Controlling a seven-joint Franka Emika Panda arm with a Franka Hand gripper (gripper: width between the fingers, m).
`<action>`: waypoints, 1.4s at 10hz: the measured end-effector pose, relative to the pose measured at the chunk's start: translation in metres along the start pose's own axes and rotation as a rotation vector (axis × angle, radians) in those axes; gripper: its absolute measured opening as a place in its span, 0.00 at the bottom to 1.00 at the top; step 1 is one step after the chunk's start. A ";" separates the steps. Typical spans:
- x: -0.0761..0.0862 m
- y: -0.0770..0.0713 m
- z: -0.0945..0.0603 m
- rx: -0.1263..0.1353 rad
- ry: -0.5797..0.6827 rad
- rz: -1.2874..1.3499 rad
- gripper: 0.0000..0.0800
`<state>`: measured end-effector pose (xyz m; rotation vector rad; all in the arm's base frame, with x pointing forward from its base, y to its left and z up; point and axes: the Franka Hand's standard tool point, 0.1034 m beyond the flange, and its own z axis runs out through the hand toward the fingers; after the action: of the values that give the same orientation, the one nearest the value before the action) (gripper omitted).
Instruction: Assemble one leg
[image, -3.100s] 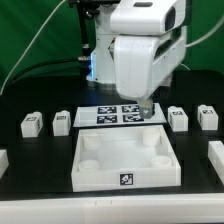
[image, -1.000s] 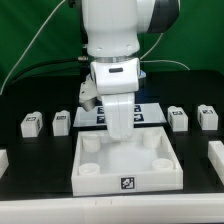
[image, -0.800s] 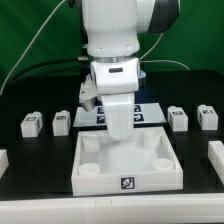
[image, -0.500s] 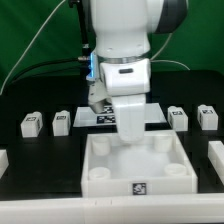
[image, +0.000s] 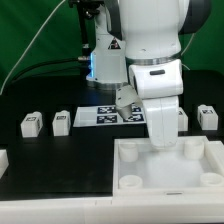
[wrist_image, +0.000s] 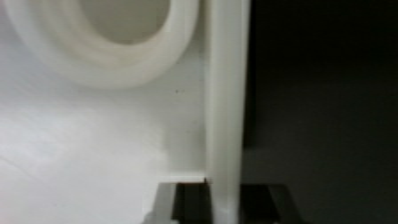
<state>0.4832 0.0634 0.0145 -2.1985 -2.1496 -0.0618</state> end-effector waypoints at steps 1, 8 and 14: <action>0.000 0.002 0.000 -0.003 0.001 0.000 0.08; -0.002 0.006 0.000 -0.012 0.003 0.001 0.54; -0.003 0.006 0.000 -0.012 0.002 0.003 0.81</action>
Offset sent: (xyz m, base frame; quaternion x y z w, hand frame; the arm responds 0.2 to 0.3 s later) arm 0.0000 0.0000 0.0000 0.0000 0.0000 0.0000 1.0000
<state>0.4895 0.0607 0.0139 -2.2064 -2.1508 -0.0775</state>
